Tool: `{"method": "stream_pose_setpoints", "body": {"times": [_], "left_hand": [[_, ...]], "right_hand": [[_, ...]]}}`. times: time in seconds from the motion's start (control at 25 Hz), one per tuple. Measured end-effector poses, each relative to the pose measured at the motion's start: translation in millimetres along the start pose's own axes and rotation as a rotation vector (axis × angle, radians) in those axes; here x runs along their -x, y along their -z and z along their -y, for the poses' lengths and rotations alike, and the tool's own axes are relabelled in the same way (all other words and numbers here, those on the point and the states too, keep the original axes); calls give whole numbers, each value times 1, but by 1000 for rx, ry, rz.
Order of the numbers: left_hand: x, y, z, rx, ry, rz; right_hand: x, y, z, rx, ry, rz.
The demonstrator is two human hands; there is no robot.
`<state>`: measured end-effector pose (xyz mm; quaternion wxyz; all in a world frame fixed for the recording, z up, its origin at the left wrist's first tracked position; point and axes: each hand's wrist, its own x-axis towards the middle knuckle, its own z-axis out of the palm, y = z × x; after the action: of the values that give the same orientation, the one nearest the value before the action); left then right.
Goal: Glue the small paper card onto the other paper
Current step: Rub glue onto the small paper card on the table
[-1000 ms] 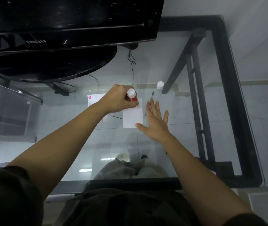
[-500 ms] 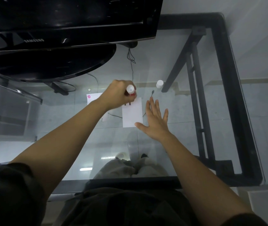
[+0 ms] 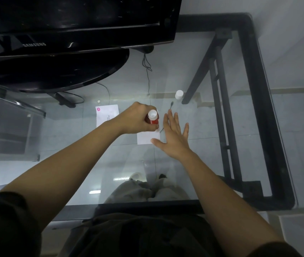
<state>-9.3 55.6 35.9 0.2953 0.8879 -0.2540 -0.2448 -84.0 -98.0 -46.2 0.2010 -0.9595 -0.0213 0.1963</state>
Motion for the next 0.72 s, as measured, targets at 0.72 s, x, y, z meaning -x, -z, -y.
{"method": "stream_pose_setpoints", "body": {"times": [0.72], "left_hand": [[6, -3, 33, 1372, 501, -566]], "right_hand": [[4, -1, -2, 19, 58, -119]]}}
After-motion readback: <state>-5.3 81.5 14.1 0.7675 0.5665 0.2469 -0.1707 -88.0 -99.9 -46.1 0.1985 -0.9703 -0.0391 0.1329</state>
